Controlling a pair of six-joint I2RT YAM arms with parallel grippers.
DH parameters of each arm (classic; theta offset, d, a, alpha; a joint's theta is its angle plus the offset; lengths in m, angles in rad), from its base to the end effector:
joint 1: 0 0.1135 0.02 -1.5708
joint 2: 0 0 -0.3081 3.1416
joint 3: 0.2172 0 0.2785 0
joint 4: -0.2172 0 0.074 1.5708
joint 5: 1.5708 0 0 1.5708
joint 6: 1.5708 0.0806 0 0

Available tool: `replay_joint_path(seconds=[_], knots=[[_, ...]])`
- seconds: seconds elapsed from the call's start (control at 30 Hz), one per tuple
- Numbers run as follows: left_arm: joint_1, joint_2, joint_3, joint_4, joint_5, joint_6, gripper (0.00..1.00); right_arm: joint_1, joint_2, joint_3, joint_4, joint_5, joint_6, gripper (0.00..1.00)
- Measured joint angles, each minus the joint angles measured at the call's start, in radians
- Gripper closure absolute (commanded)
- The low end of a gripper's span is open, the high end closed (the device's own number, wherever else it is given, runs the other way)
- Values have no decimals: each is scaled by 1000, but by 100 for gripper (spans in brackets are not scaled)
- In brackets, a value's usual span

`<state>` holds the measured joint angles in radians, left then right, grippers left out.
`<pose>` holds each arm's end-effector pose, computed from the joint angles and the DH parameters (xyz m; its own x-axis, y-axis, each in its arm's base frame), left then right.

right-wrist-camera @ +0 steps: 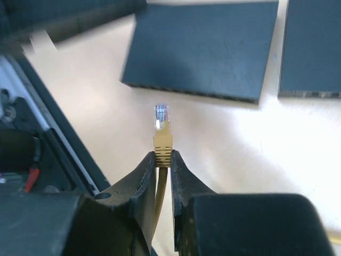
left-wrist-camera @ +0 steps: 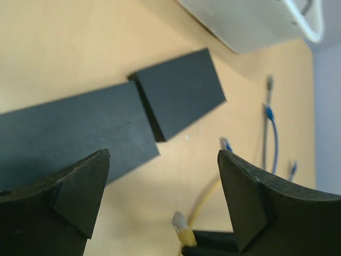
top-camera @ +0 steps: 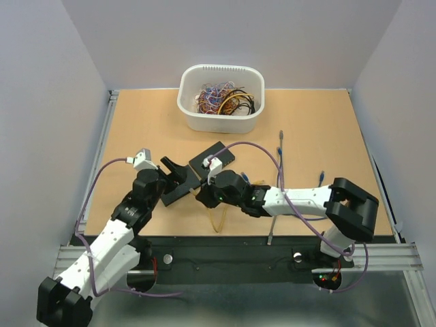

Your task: Insert the plug into the switch port

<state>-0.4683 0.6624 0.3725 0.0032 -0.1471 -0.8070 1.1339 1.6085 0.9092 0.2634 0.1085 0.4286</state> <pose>0.1858 -0.0808 0.2393 -0.4064 -0.5950 -0.6934 0.0398 0.7466 -0.6641 0.1848 0.3751 0.2272 -0.5196 -0.1362 -0.8435 -0.7072 0.6225 0.3352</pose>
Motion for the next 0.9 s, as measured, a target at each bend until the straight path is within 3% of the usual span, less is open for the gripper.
replay_joint_path(seconds=[0.23,0.67,0.9], knots=[[230,234,5,85,63,54,7,38,123,-8,-6,29,21,100],[352,520,36,293,19,87,8,71,265,64,-20,68,21,100],[434,677,63,402,156,83,9,72,277,73,-9,75,22,100]])
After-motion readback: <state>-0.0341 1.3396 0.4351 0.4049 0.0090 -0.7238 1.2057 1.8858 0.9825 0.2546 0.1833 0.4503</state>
